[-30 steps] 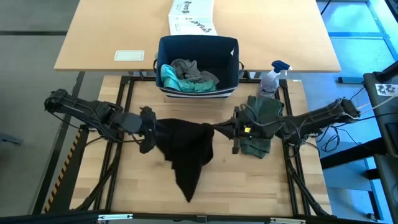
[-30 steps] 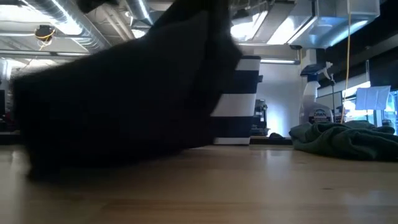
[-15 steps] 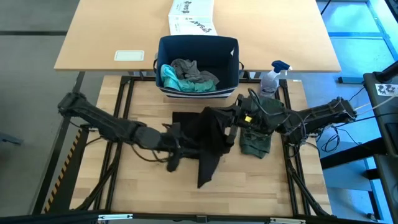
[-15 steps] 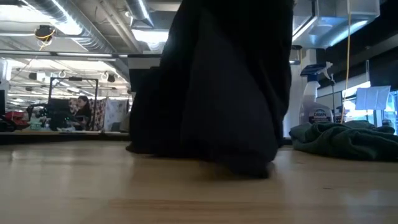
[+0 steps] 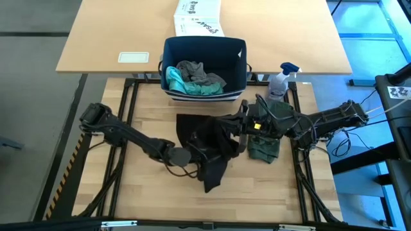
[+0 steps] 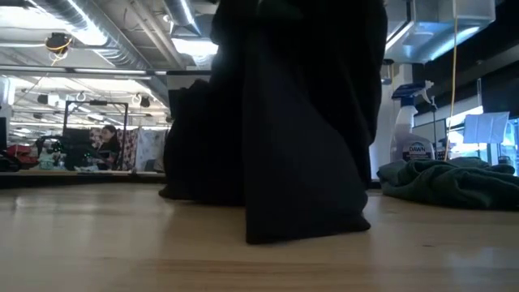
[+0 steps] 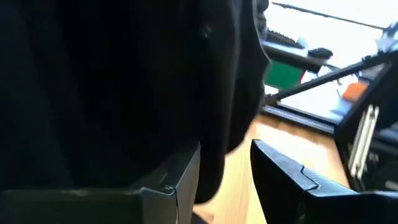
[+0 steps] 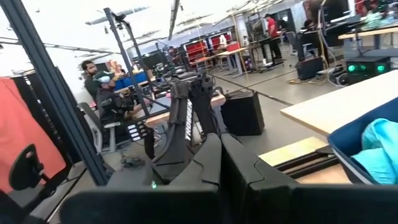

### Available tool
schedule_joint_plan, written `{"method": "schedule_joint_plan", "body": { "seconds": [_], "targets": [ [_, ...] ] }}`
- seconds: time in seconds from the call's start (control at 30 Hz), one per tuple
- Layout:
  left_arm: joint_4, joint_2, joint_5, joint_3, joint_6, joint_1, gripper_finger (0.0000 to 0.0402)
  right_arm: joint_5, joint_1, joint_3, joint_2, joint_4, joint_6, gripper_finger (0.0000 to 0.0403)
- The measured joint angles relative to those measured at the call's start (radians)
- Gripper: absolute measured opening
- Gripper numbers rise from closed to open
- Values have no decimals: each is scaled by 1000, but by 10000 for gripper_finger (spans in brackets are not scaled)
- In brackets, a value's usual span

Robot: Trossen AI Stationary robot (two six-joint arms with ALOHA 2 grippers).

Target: Fold Laundry from Bin

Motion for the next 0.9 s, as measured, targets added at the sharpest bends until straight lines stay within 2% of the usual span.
{"method": "schedule_joint_plan", "body": {
  "seconds": [0.13,0.37,0.43,0.57,0.63,0.77,0.9],
  "targets": [
    [53,30,-7,0,0,31,137,-7,0,0,0,0,0,3],
    [154,69,72,1,-3,99,130,-15,0,0,0,-10,0,3],
    [150,70,114,0,-20,110,106,-15,0,0,0,-12,-4,3],
    [167,67,179,1,-20,111,19,-15,0,0,0,-13,-45,3],
    [172,59,225,8,-23,100,9,-4,0,0,0,-13,-78,3],
    [55,-61,331,52,8,26,3,39,14,0,-35,-32,-164,3],
    [-243,-256,401,142,-44,-66,2,134,35,44,-120,-184,-216,3]
  ]
}}
